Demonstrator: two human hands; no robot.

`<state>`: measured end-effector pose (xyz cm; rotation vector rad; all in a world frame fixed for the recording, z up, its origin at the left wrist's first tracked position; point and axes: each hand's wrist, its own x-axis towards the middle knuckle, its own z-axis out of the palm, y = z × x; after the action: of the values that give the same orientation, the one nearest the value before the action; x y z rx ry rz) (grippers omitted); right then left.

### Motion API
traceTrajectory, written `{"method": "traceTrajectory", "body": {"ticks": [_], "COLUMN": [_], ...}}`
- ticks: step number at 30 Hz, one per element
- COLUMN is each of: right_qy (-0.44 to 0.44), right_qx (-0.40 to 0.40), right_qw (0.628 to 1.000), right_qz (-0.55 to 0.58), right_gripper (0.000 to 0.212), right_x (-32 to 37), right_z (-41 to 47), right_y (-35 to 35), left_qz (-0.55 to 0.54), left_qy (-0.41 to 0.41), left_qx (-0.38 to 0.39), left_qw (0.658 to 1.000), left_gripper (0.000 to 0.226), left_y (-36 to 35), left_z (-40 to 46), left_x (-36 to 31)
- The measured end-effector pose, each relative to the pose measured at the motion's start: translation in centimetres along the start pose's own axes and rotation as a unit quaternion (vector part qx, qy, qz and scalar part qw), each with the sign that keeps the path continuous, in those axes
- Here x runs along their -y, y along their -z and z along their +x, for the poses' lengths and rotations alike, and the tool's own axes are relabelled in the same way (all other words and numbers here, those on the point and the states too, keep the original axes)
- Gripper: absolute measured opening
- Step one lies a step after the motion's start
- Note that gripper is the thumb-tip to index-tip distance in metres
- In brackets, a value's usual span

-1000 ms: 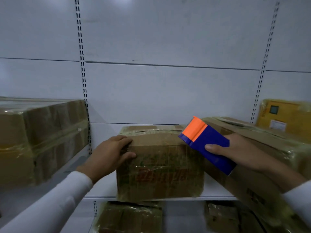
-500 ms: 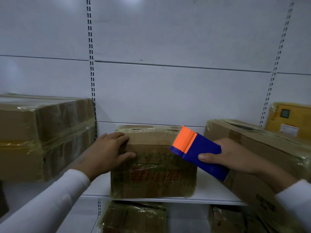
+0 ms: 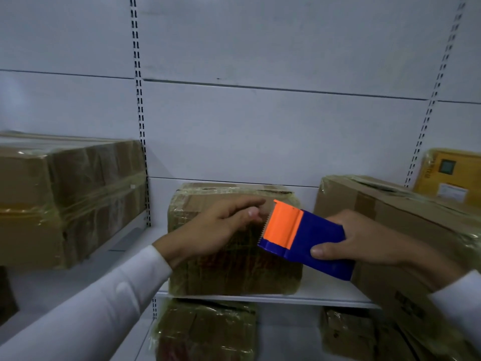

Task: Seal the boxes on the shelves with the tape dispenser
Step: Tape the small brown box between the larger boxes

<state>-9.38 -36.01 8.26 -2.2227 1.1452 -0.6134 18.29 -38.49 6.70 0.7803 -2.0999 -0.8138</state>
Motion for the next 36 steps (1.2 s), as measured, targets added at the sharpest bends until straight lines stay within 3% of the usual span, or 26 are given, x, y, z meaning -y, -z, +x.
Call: {"method": "traceTrajectory", "body": {"ticks": [3, 7, 10, 15, 19, 24, 27, 33, 36], "right_qy": [-0.005, -0.013, -0.009, -0.015, -0.013, 0.002, 0.006, -0.036, -0.047], "right_qx": [0.013, 0.023, 0.036, 0.044, 0.064, 0.069, 0.069, 0.068, 0.072], "right_qw": [1.000, 0.999, 0.999, 0.998, 0.996, 0.993, 0.993, 0.987, 0.987], "right_qz": [-0.002, -0.023, -0.024, -0.044, -0.060, -0.096, -0.090, -0.141, -0.135], "right_gripper": [0.009, 0.018, 0.012, 0.015, 0.009, 0.036, 0.036, 0.049, 0.042], "right_x": [0.2, 0.7, 0.9, 1.2, 2.1, 3.9, 4.9, 2.5, 0.0], "right_z": [0.1, 0.7, 1.1, 2.0, 3.2, 5.0, 6.9, 8.5, 9.4], "right_y": [-0.2, -0.5, -0.9, -1.3, -1.2, 1.1, 3.5, 10.4, 11.9], "left_qz": [0.042, 0.040, 0.049, 0.098, 0.078, 0.122, 0.152, 0.230, 0.243], "left_qy": [0.020, -0.012, -0.023, -0.018, 0.002, -0.024, -0.035, 0.037, 0.062], "left_qx": [0.019, 0.057, 0.066, 0.008, -0.017, -0.060, -0.098, -0.160, -0.176], "left_qw": [0.999, 0.998, 0.996, 0.995, 0.997, 0.990, 0.983, 0.959, 0.952], "left_gripper": [0.045, 0.037, 0.023, 0.018, 0.023, 0.018, 0.019, 0.017, 0.018], "left_y": [0.1, 0.1, 0.6, 1.4, 2.5, 4.0, 5.5, 11.1, 11.8], "left_z": [0.2, -0.1, -0.4, -1.0, -1.1, 0.2, 1.8, 2.9, 3.4], "left_x": [1.0, 1.1, 1.2, 2.6, 3.0, 2.0, 1.0, 2.0, 2.9]}}
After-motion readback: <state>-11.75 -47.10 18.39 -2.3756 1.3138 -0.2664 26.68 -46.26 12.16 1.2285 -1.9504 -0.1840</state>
